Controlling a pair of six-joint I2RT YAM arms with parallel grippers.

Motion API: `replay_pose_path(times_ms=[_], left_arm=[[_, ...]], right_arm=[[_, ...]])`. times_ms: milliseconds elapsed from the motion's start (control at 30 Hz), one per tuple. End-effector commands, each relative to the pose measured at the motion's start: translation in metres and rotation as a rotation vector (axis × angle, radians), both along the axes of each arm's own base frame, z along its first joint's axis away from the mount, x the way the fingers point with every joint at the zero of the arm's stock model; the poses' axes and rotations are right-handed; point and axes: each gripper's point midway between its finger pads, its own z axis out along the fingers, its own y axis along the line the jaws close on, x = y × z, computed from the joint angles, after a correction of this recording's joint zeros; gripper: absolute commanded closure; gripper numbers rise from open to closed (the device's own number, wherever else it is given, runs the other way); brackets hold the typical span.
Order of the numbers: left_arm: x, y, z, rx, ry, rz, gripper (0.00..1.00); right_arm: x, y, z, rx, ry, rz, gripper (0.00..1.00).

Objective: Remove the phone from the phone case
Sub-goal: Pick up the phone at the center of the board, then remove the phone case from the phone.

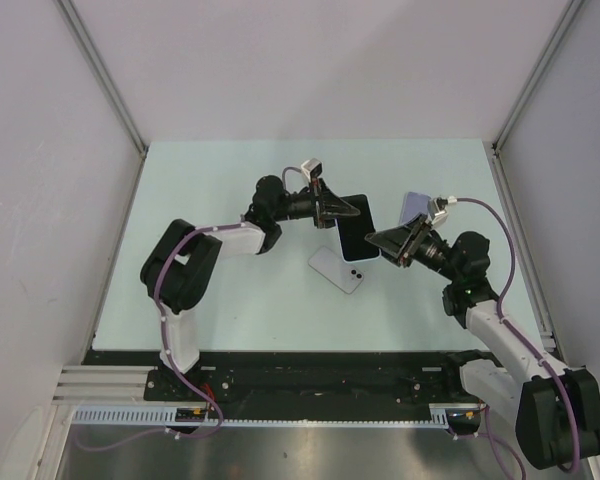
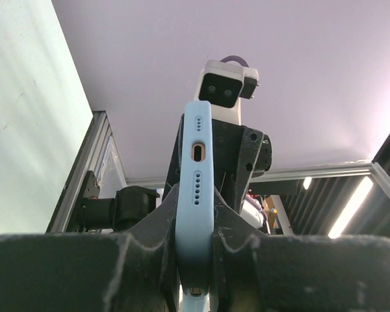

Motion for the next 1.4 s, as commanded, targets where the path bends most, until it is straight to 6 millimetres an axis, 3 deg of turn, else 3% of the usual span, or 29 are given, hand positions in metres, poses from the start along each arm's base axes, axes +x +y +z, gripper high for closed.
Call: replay_pose_path(times_ms=[0, 200, 267, 300, 367, 400, 467, 567, 600, 700, 900, 1200, 1367], left_arm=[[-0.006, 0.013, 0.050, -0.098, -0.120, 0.038, 1.00], [-0.003, 0.018, 0.052, -0.099, -0.124, 0.058, 1.00], [-0.004, 0.018, 0.055, -0.101, -0.129, 0.057, 1.00], [-0.004, 0.019, 0.056, -0.102, -0.129, 0.058, 1.00], [-0.005, 0.019, 0.060, -0.108, -0.134, 0.058, 1.00], [-0.005, 0.019, 0.061, -0.109, -0.135, 0.057, 1.00], [-0.008, 0.021, 0.067, -0.117, -0.138, 0.053, 1.00], [-0.013, 0.023, 0.073, -0.128, -0.142, 0.045, 0.87], [-0.016, 0.024, 0.075, -0.130, -0.141, 0.043, 0.77], [-0.025, 0.029, 0.076, -0.138, -0.138, 0.044, 0.63], [-0.043, 0.026, 0.070, -0.134, -0.130, 0.015, 0.45], [-0.060, 0.007, 0.060, -0.178, -0.084, -0.045, 0.44], [-0.062, 0.004, 0.055, -0.181, -0.070, -0.044, 0.51]], right_arm=[[-0.008, 0.004, 0.019, 0.043, -0.069, 0.044, 0.57], [-0.014, 0.012, 0.011, 0.016, -0.060, 0.076, 0.61], [-0.015, 0.014, 0.009, 0.011, -0.058, 0.082, 0.70], [-0.014, 0.014, 0.008, 0.009, -0.054, 0.080, 0.84], [-0.013, 0.015, 0.005, 0.005, -0.045, 0.075, 0.98], [-0.013, 0.016, 0.005, 0.004, -0.046, 0.077, 1.00], [-0.011, 0.016, 0.003, 0.000, -0.039, 0.069, 1.00], [-0.009, 0.016, 0.000, -0.003, -0.028, 0.061, 1.00], [-0.008, 0.017, 0.000, -0.002, -0.030, 0.060, 1.00], [-0.006, 0.017, 0.000, -0.001, -0.031, 0.053, 1.00], [0.000, 0.018, -0.001, 0.010, -0.030, 0.044, 1.00], [0.004, 0.015, 0.005, 0.027, -0.046, 0.014, 1.00], [0.007, 0.009, 0.006, 0.024, -0.041, -0.011, 1.00]])
